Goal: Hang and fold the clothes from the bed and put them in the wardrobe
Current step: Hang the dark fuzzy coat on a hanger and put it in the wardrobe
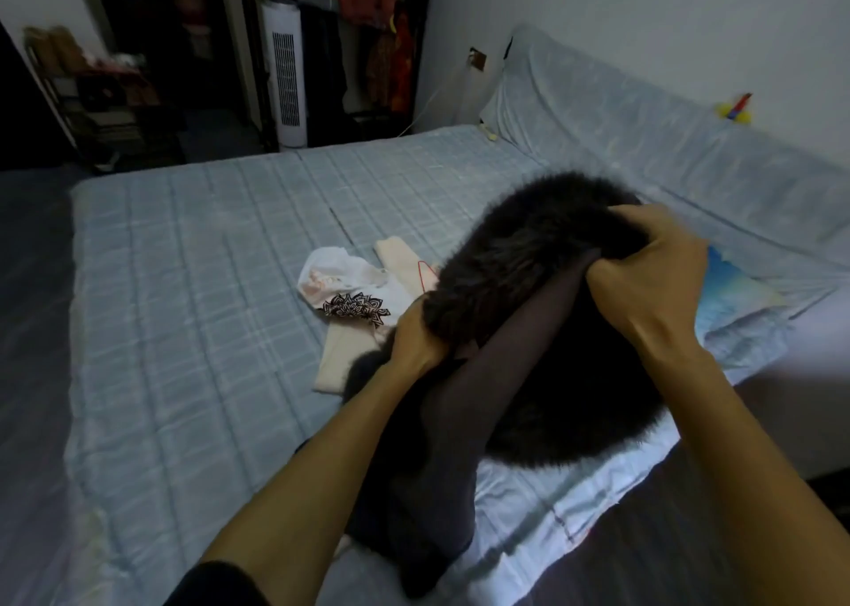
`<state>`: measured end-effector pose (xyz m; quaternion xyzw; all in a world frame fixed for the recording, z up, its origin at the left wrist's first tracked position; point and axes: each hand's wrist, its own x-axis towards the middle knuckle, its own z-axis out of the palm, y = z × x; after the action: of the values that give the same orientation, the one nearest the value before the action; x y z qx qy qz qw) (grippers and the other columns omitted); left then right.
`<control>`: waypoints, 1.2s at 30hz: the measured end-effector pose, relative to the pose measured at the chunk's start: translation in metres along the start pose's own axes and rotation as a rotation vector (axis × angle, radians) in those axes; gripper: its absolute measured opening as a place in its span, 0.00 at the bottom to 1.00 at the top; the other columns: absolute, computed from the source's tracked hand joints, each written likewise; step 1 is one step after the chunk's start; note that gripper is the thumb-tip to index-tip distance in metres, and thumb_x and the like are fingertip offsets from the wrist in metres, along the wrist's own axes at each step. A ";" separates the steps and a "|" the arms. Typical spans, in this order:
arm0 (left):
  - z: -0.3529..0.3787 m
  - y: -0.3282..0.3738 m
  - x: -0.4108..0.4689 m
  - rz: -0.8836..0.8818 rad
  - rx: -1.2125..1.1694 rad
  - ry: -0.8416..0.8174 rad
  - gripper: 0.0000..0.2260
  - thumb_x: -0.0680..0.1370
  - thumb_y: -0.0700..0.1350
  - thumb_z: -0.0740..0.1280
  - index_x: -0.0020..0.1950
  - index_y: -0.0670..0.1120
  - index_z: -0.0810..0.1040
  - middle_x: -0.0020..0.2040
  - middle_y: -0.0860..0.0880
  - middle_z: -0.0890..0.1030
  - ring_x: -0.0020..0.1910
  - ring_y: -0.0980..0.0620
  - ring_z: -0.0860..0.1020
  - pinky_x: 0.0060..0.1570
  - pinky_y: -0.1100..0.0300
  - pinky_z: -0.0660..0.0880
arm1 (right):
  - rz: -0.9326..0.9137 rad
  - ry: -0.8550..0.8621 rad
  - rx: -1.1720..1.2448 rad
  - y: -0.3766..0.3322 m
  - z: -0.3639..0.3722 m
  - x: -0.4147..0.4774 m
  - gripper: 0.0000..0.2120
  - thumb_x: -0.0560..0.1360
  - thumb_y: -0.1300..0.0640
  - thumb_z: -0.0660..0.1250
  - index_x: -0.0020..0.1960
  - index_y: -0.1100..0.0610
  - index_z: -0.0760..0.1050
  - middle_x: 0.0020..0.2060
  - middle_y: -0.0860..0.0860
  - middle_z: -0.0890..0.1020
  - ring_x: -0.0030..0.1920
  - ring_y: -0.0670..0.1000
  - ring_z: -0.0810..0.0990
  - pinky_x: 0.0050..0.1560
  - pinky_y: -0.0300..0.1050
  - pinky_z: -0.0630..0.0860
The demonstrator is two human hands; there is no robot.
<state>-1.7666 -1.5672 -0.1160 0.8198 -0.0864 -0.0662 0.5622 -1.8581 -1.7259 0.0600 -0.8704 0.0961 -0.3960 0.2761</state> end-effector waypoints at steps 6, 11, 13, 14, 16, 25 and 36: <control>-0.029 -0.010 0.016 0.072 0.071 -0.076 0.18 0.77 0.44 0.62 0.64 0.40 0.75 0.63 0.46 0.76 0.63 0.54 0.71 0.61 0.69 0.67 | 0.100 -0.342 -0.350 0.076 0.017 0.008 0.20 0.65 0.59 0.65 0.57 0.52 0.78 0.50 0.59 0.82 0.52 0.62 0.79 0.48 0.52 0.75; -0.056 0.005 0.025 -0.118 0.396 -0.104 0.05 0.71 0.44 0.63 0.34 0.51 0.72 0.36 0.52 0.76 0.39 0.53 0.73 0.34 0.63 0.67 | 0.110 -1.044 -0.372 0.152 0.074 -0.012 0.15 0.68 0.58 0.67 0.55 0.52 0.77 0.53 0.57 0.81 0.55 0.60 0.79 0.49 0.48 0.75; -0.055 0.005 0.029 -0.207 0.582 -0.176 0.03 0.66 0.48 0.63 0.33 0.50 0.71 0.37 0.48 0.77 0.38 0.49 0.75 0.35 0.61 0.68 | 0.092 -1.263 -0.275 0.175 0.095 -0.022 0.15 0.68 0.54 0.72 0.54 0.53 0.77 0.51 0.55 0.82 0.53 0.57 0.79 0.47 0.45 0.74; -0.051 0.002 0.033 -0.235 0.651 -0.197 0.05 0.63 0.50 0.62 0.34 0.49 0.72 0.39 0.46 0.79 0.39 0.47 0.76 0.37 0.60 0.71 | 0.093 -1.357 -0.226 0.187 0.103 -0.028 0.16 0.68 0.54 0.73 0.54 0.54 0.77 0.49 0.54 0.82 0.52 0.56 0.79 0.46 0.42 0.73; -0.037 -0.008 0.041 -0.307 0.729 -0.206 0.09 0.60 0.52 0.62 0.36 0.51 0.75 0.43 0.45 0.82 0.41 0.47 0.79 0.41 0.58 0.75 | 0.096 -1.517 -0.172 0.211 0.119 -0.034 0.19 0.68 0.55 0.74 0.57 0.55 0.76 0.49 0.52 0.81 0.52 0.54 0.79 0.46 0.38 0.70; 0.051 -0.038 0.073 -0.303 0.873 -0.183 0.14 0.64 0.53 0.62 0.46 0.52 0.78 0.44 0.45 0.83 0.45 0.41 0.80 0.44 0.53 0.75 | 0.367 -1.260 0.098 0.297 0.191 -0.017 0.19 0.76 0.58 0.63 0.66 0.57 0.72 0.57 0.54 0.80 0.57 0.55 0.77 0.54 0.40 0.69; 0.125 -0.102 0.100 -0.200 0.853 -0.388 0.16 0.66 0.60 0.58 0.47 0.55 0.76 0.38 0.52 0.82 0.39 0.48 0.80 0.38 0.57 0.70 | 0.667 -1.267 -0.065 0.378 0.261 -0.110 0.11 0.77 0.54 0.60 0.49 0.57 0.79 0.48 0.57 0.82 0.51 0.58 0.79 0.42 0.42 0.67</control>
<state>-1.6876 -1.6664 -0.2567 0.9542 -0.1298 -0.2305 0.1399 -1.7183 -1.8917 -0.3595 -0.8652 0.1900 0.2940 0.3590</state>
